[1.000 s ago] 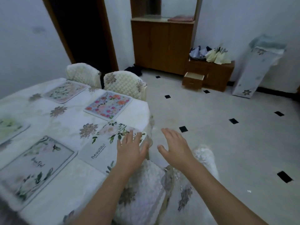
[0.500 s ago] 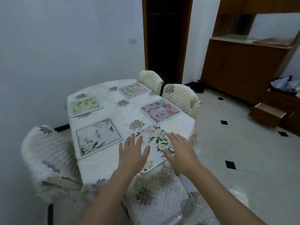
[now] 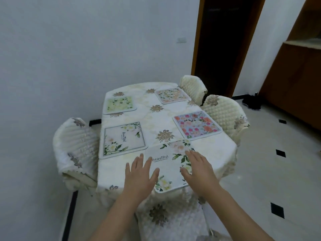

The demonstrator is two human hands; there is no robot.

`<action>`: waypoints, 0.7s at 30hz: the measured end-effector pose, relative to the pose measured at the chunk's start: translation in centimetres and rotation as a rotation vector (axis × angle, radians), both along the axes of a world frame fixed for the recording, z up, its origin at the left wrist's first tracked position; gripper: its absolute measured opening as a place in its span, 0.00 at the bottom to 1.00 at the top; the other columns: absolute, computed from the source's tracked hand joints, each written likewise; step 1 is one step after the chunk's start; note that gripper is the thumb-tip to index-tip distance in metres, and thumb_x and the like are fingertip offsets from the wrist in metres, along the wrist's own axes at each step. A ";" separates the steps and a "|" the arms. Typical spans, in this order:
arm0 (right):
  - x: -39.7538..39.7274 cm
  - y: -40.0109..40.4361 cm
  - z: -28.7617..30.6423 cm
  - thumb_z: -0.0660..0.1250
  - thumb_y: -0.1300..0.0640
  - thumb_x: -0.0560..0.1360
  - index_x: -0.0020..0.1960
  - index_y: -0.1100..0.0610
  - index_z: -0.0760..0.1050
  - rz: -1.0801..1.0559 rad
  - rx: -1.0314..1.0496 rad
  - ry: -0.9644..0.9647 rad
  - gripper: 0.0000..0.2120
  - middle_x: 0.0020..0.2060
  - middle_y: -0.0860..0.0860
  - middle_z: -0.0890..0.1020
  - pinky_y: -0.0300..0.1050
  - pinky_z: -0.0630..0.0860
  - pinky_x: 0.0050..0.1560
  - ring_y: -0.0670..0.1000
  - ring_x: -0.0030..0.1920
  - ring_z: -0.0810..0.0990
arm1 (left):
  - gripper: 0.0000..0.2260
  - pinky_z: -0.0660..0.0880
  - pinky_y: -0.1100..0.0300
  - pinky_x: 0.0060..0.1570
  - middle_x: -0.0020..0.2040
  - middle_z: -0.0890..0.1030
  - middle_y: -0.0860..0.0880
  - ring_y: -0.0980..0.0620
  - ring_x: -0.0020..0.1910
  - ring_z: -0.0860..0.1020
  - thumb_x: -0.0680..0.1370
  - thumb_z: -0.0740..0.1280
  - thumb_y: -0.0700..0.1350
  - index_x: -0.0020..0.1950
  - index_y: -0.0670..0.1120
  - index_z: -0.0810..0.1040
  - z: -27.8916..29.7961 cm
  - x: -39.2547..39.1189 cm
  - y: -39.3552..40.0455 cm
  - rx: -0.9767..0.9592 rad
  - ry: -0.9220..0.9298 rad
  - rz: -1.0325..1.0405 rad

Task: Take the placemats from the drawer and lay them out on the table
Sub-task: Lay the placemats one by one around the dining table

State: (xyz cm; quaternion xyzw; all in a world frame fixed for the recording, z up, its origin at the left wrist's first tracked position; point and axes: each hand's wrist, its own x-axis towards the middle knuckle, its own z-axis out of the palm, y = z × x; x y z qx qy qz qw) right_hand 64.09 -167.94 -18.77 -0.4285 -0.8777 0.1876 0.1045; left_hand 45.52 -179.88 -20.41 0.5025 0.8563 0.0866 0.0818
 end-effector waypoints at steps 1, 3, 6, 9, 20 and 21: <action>0.2 0.8 -0.2 0.56 0.42 0.80 0.79 0.51 0.50 0.026 -0.003 0.000 0.32 0.78 0.48 0.55 0.50 0.50 0.77 0.50 0.77 0.50 | 0.28 0.41 0.45 0.76 0.80 0.47 0.48 0.49 0.79 0.45 0.81 0.46 0.63 0.80 0.55 0.51 0.0 0.5 0.2 -0.005 0.007 0.025; 1.0 2.3 -0.7 0.56 0.42 0.80 0.79 0.51 0.50 0.084 -0.001 -0.003 0.32 0.78 0.48 0.55 0.51 0.51 0.76 0.50 0.77 0.51 | 0.28 0.41 0.45 0.76 0.80 0.46 0.48 0.49 0.79 0.45 0.81 0.45 0.64 0.80 0.55 0.50 -0.1 2.0 0.8 -0.009 0.019 0.082; 3.1 4.8 -1.2 0.56 0.42 0.80 0.79 0.51 0.50 0.173 -0.023 0.005 0.31 0.78 0.48 0.54 0.50 0.50 0.77 0.50 0.77 0.51 | 0.28 0.41 0.45 0.76 0.80 0.46 0.49 0.49 0.79 0.45 0.81 0.45 0.64 0.79 0.55 0.50 -0.4 5.5 2.1 -0.010 0.004 0.173; 5.2 7.1 -1.0 0.55 0.42 0.80 0.79 0.51 0.50 0.231 -0.018 -0.010 0.31 0.78 0.48 0.55 0.48 0.50 0.76 0.50 0.77 0.51 | 0.28 0.41 0.44 0.76 0.80 0.47 0.49 0.49 0.79 0.45 0.81 0.46 0.63 0.79 0.55 0.51 -0.4 8.9 3.4 -0.034 -0.018 0.212; 4.6 12.1 -1.7 0.55 0.44 0.81 0.79 0.52 0.51 0.348 -0.049 -0.029 0.31 0.78 0.50 0.56 0.48 0.52 0.75 0.52 0.77 0.53 | 0.39 0.44 0.45 0.75 0.80 0.49 0.47 0.49 0.79 0.47 0.71 0.32 0.68 0.79 0.54 0.51 -0.4 9.5 5.3 -0.088 0.072 0.292; 4.2 12.3 -2.2 0.55 0.44 0.81 0.79 0.52 0.51 0.350 -0.065 -0.047 0.31 0.78 0.50 0.55 0.48 0.52 0.75 0.52 0.77 0.52 | 0.40 0.44 0.45 0.75 0.80 0.49 0.47 0.48 0.79 0.47 0.71 0.32 0.68 0.79 0.54 0.51 -0.9 8.9 5.6 -0.094 0.066 0.291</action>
